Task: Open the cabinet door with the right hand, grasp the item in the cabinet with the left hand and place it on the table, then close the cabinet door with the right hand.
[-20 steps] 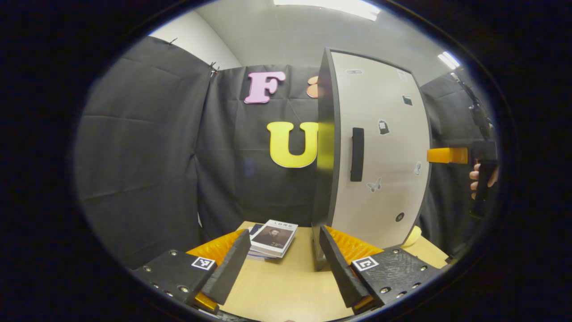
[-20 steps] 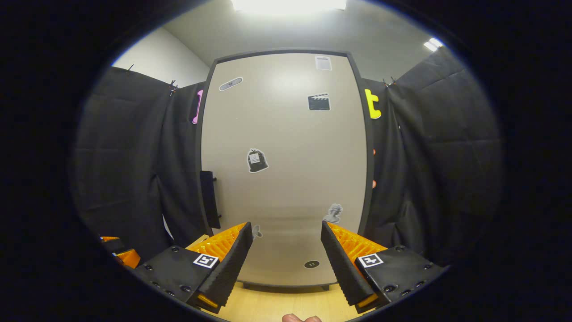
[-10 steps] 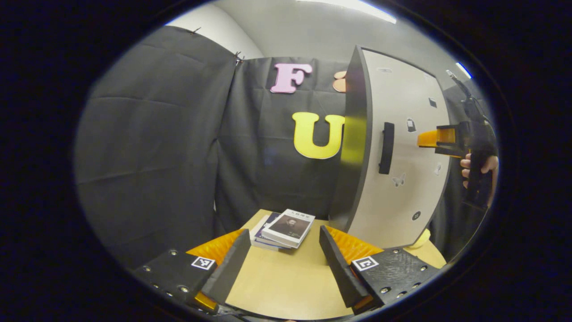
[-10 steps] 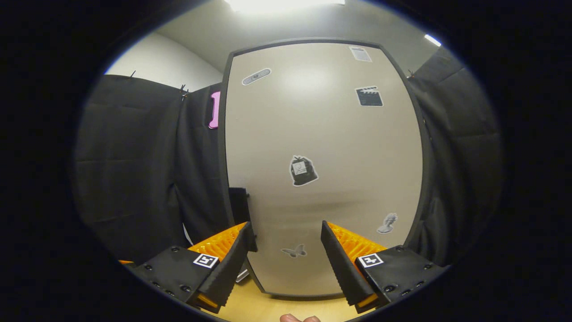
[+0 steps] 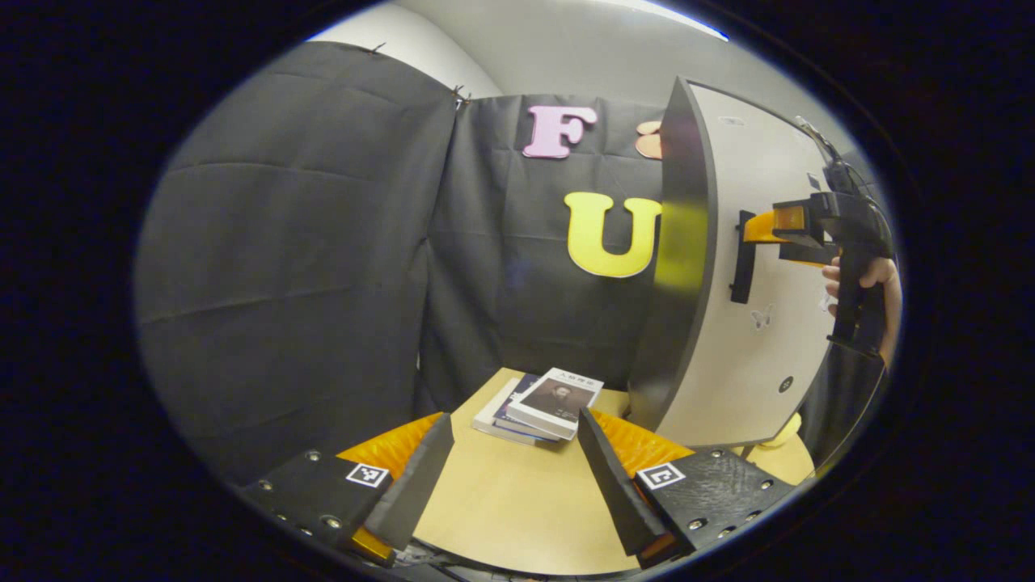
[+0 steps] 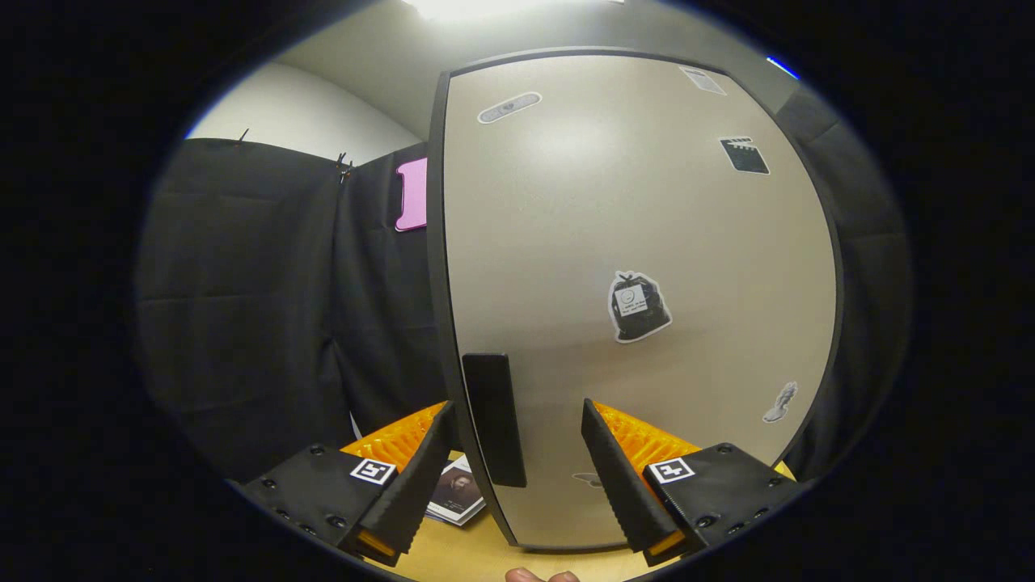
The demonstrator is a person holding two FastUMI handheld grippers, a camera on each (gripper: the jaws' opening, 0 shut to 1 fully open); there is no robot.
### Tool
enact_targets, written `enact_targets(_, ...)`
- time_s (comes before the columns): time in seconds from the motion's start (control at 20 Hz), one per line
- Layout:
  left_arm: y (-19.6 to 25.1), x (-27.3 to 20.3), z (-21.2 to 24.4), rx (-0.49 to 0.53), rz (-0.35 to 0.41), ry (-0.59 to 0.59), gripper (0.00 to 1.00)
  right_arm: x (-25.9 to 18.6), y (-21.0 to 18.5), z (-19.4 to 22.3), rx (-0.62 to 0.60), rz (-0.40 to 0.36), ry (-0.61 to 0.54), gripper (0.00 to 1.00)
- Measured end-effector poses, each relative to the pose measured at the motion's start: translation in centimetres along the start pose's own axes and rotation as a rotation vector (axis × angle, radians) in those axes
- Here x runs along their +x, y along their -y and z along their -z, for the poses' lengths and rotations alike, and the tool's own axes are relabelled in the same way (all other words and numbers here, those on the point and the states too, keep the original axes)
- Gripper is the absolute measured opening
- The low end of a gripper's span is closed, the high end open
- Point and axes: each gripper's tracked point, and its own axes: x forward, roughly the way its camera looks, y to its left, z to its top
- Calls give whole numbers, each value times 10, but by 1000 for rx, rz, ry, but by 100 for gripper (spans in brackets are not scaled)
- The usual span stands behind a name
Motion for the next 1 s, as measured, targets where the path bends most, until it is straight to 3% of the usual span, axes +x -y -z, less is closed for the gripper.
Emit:
enact_targets(0.15,-12,1,2,-20,-19,3,95,16,-1,11,3,26,-24,100)
enact_targets(0.2,-15,2,2,-25,-24,1,92,20,-2,16,-5,35,-34,98)
enact_targets(0.25,-19,1,6,-28,-31,-2,92,24,-1,18,-12,53,-41,98)
enact_targets(0.3,-23,2,8,-32,-45,-6,95,28,0,21,-15,74,-43,93)
enact_targets(0.35,-27,2,10,-39,-55,-4,95,30,-1,24,-14,89,-52,98)
enact_targets(0.5,-27,2,11,-65,-56,0,92,34,-6,23,-25,101,-42,94)
enact_targets(0.55,-26,2,10,-68,-54,3,95,35,-7,24,-33,103,-53,88)
enact_targets(0.7,-26,-1,9,-55,-61,13,92,35,-11,26,-17,94,-76,44)
enact_targets(0.75,-26,-3,8,-49,-66,19,95,38,-11,27,-19,99,-78,35)
enact_targets(0.85,-26,-7,7,-55,-73,25,92,36,-11,27,-30,97,-79,37)
enact_targets(0.9,-24,-8,9,-63,-69,22,92,37,-12,26,-40,92,-72,30)
enact_targets(0.95,-22,-9,12,-67,-65,14,92,37,-11,27,-47,81,-74,30)
enact_targets(1.0,-23,-10,16,-63,-68,7,92,37,-12,27,-36,64,-67,24)
